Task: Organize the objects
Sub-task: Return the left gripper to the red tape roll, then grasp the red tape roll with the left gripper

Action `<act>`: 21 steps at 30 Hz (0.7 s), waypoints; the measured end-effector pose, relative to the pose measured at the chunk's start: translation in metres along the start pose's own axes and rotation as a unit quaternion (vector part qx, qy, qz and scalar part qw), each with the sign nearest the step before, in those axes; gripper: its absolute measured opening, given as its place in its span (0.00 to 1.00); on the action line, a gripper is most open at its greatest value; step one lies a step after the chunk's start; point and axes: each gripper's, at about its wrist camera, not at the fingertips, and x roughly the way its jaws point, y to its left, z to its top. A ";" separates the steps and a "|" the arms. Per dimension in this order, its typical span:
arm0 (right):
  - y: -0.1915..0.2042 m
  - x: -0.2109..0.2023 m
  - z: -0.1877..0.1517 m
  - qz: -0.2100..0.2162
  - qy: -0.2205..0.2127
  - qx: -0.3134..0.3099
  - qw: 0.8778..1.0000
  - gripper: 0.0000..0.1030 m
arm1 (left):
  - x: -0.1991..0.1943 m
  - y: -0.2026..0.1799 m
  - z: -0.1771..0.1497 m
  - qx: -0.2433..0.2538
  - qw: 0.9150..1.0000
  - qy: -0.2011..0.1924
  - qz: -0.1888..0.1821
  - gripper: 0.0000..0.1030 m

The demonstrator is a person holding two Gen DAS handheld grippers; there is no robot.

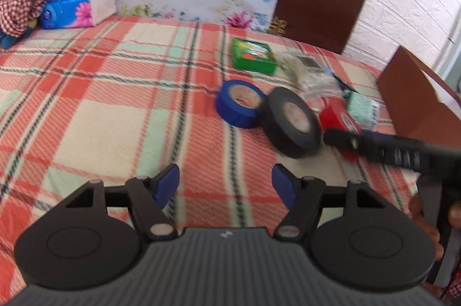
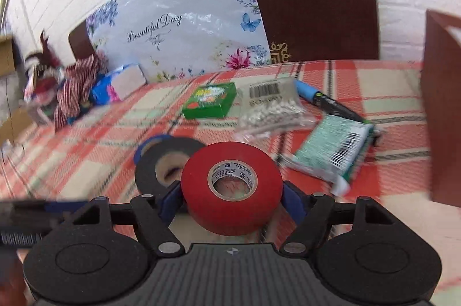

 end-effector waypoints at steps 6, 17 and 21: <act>-0.007 -0.083 -0.068 -0.098 0.015 -0.077 0.992 0.71 | -0.002 -0.054 -0.015 0.042 0.995 0.045 -0.076 0.70; -0.027 -0.127 -0.102 -0.118 0.003 -0.057 0.991 0.74 | 0.011 -0.191 -0.033 0.120 0.968 0.135 -0.177 0.69; -0.030 -0.125 -0.103 -0.108 -0.008 -0.049 0.993 0.69 | 0.023 -0.203 -0.037 0.116 0.965 0.149 -0.179 0.51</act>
